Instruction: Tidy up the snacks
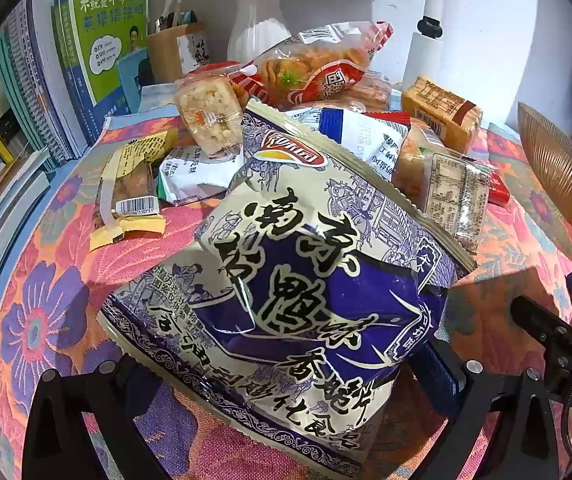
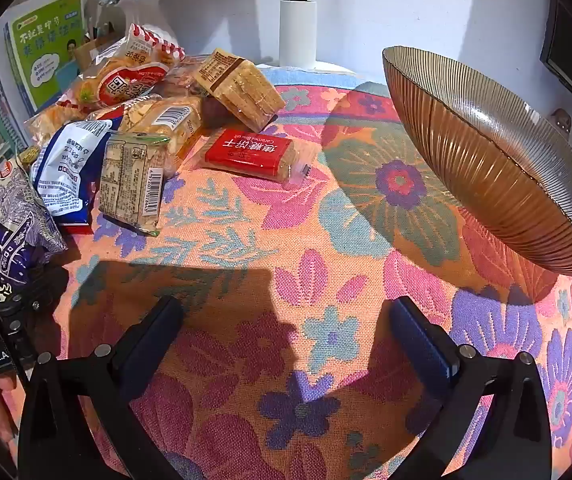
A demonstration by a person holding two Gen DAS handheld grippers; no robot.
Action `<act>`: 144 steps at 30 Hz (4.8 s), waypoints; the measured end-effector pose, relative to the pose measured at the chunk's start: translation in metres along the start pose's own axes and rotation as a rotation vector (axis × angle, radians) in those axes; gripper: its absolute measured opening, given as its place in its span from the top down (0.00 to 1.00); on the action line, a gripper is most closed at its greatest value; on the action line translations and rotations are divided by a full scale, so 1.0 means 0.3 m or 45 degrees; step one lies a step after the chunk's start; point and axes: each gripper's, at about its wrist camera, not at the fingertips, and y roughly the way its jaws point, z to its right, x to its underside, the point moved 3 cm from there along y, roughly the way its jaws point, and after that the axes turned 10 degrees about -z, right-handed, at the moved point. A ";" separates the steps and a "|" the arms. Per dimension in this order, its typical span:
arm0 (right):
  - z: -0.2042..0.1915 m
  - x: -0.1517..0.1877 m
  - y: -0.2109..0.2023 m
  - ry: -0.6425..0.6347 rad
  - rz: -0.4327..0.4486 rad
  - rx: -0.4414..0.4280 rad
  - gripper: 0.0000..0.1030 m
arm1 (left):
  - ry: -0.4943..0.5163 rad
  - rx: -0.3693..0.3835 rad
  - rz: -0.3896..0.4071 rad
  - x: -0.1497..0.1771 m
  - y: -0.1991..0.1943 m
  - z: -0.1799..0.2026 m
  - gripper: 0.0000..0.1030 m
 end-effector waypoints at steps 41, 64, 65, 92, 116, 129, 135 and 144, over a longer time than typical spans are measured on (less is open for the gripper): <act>0.000 -0.006 0.004 0.008 0.000 0.001 0.00 | 0.000 0.000 -0.001 0.000 0.000 -0.002 0.00; -0.005 -0.009 0.004 0.006 0.000 0.012 0.00 | 0.000 0.000 -0.001 0.000 0.000 -0.002 0.00; -0.011 -0.013 0.005 0.002 0.000 0.015 0.00 | 0.000 -0.001 -0.001 0.000 0.000 -0.002 0.00; -0.005 -0.011 0.007 0.013 0.001 -0.002 0.00 | 0.000 -0.001 -0.001 0.000 0.000 -0.002 0.00; -0.004 -0.009 0.006 0.012 0.001 0.001 0.00 | 0.000 -0.001 -0.001 0.000 0.000 -0.002 0.00; -0.005 -0.009 0.006 0.013 0.002 -0.001 0.00 | -0.001 -0.001 -0.001 0.000 0.001 -0.001 0.00; -0.003 -0.014 0.008 0.016 0.002 -0.004 0.00 | -0.003 -0.001 -0.001 0.000 0.002 0.002 0.00; -0.002 -0.014 0.009 0.016 -0.001 -0.005 0.00 | 0.020 0.015 -0.019 0.006 0.001 -0.006 0.00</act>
